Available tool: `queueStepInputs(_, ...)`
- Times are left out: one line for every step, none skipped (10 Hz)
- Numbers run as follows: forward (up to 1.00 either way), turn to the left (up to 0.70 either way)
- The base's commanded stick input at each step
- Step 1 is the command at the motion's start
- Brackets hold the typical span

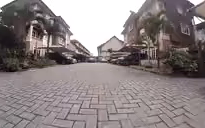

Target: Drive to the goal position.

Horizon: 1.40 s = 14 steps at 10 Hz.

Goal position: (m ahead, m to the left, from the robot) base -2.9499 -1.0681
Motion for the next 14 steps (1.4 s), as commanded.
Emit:
queueStepInputs(0.7, 0.0)
queueStepInputs(0.7, 0.0)
queueStepInputs(0.7, 0.0)
queueStepInputs(0.7, 0.0)
queueStepInputs(0.7, 0.0)
queueStepInputs(0.7, 0.0)
queueStepInputs(0.7, 0.0)
queueStepInputs(0.7, 0.0)
queueStepInputs(0.7, 0.0)
queueStepInputs(0.7, 0.0)
queueStepInputs(0.7, 0.0)
queueStepInputs(0.7, 0.0)
queueStepInputs(0.7, 0.0)
queueStepInputs(0.7, 0.0)
